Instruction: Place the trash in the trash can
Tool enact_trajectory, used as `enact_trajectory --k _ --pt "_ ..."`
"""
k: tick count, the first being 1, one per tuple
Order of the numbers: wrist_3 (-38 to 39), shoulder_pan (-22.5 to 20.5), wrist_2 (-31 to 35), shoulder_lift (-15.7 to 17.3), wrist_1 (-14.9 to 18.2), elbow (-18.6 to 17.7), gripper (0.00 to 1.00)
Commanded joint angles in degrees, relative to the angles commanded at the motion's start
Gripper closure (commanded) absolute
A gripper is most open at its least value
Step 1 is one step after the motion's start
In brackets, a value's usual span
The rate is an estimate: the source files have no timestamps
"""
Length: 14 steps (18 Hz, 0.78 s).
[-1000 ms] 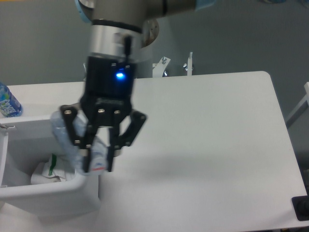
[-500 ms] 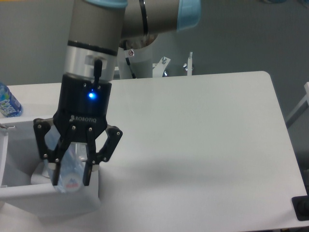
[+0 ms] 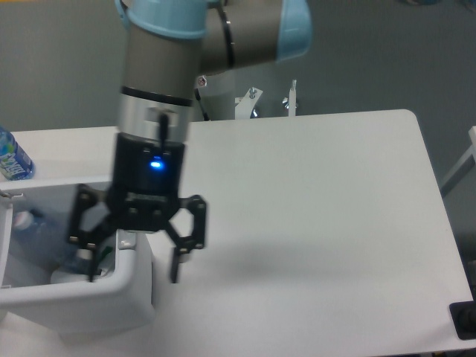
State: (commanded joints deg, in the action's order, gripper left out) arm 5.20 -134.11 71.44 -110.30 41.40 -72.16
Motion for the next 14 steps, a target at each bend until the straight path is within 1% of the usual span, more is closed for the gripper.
enact_trajectory --k 2,3,6,8,10,11,14 --pt "-3.42 -2.81 3.51 0.26 0.79 0.0 0.0" --pt "-6.22 -3.96 4.92 0.87 1.92 0.09 0.0" --pt "-16.85 -6.68 7.48 3.42 8.59 -0.96 0.0" --pt "-26.85 -8.88 8.27 5.35 12.55 -2.63 0.0" --pt "-38.71 -10.73 8.36 8.07 16.42 -5.35 0.0" --pt "-43.38 -11.87 8.36 9.3 17.83 -6.84 0.0" --pt "-52.28 -14.68 8.45 12.73 19.6 -10.36 0.0"
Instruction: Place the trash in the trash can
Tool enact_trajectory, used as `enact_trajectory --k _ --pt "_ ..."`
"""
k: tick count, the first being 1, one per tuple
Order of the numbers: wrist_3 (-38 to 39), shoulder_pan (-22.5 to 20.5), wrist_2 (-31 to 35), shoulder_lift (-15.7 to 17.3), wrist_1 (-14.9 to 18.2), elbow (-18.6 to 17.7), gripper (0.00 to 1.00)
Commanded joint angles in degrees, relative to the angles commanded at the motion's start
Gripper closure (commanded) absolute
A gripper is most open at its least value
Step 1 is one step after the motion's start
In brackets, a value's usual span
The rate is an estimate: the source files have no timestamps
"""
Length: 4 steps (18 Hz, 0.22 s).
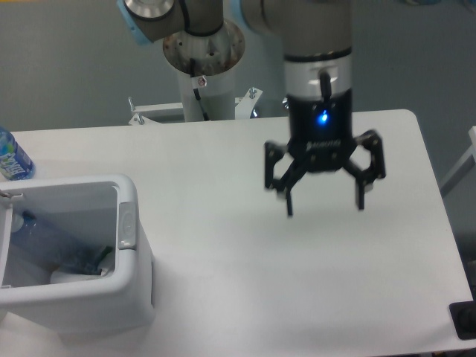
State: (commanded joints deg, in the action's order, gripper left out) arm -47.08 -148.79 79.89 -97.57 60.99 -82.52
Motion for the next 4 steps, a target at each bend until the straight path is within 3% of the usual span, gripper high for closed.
enact_trajectory --k 4 --pt "-3.01 -2.82 1.57 2.03 0.27 -1.68 0.0"
